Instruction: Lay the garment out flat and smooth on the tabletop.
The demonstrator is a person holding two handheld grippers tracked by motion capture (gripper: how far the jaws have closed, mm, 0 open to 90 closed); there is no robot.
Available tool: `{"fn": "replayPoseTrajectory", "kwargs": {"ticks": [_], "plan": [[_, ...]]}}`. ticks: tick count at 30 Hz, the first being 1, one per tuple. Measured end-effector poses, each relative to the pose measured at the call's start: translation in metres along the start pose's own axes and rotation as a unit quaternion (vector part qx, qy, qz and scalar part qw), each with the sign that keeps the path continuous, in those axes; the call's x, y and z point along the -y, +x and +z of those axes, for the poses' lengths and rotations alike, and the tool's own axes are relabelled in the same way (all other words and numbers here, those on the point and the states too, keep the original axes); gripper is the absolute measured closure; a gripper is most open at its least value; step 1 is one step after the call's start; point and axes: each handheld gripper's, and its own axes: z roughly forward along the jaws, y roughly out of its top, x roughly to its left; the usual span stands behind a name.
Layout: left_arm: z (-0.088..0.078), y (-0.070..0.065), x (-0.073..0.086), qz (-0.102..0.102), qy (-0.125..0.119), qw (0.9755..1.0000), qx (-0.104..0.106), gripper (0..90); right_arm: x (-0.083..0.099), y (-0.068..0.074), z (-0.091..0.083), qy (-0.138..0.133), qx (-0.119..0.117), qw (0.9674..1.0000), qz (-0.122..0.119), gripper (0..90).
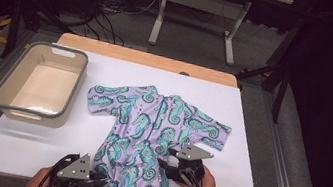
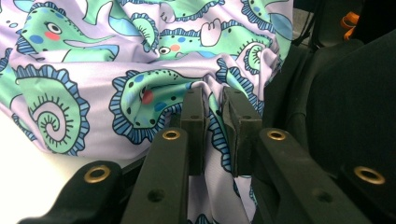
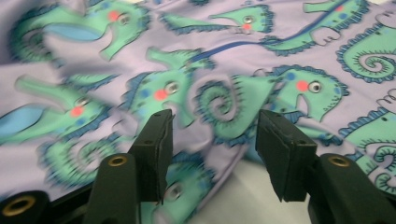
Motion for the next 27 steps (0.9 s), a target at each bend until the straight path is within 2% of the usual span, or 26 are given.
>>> {"fn": "replayPoseTrajectory", "kwargs": {"ticks": [1,2,5,6,7,11,15,19,22,24,27], "plan": [[0.0,0.001,0.0,-0.001,-0.001,1.0,-0.001,79.1,-0.001,-0.003,0.003,-0.004,-0.006,1.0,0.006,47.1],[-0.001,0.001,0.001,0.0,0.0,1.0,-0.004,78.2,-0.002,-0.005,0.006,-0.002,0.0,1.0,0.005,47.7],[-0.003,0.004,0.001,-0.004,-0.001,1.0,-0.007,76.6,-0.003,-0.011,0.015,0.007,-0.001,0.9999,0.007,56.9],[-0.004,0.004,0.001,-0.004,-0.003,1.0,-0.009,75.4,-0.003,-0.012,0.017,0.009,0.001,0.9999,0.006,67.9],[-0.005,0.005,0.001,-0.005,-0.003,0.9999,-0.01,73.4,-0.003,-0.012,0.017,0.006,-0.004,1.0,0.003,74.2],[-0.013,0.01,0.001,-0.011,-0.014,0.9996,-0.02,62.4,-0.003,-0.013,0.013,0.005,-0.008,0.9999,-0.006,86.5],[-0.022,0.016,0.001,-0.021,-0.036,0.9983,-0.04,54.3,0.0,-0.01,-0.004,0.001,-0.01,0.9998,-0.016,87.8],[-0.022,0.03,-0.002,-0.044,-0.055,0.9947,-0.075,48.1,0.006,-0.008,-0.018,-0.002,-0.018,0.9997,-0.018,87.8],[-0.013,0.042,-0.005,-0.054,-0.043,0.9933,-0.092,43.8,0.014,-0.006,-0.029,-0.003,-0.024,0.9996,-0.013,87.8],[-0.006,0.049,-0.008,-0.053,-0.032,0.9924,-0.106,41.9,0.02,-0.004,-0.036,0.003,-0.025,0.9996,-0.013,87.8],[0.003,0.06,-0.011,-0.06,-0.025,0.9917,-0.111,39.4,0.028,-0.001,-0.044,0.004,-0.034,0.9994,-0.01,87.7]]}}
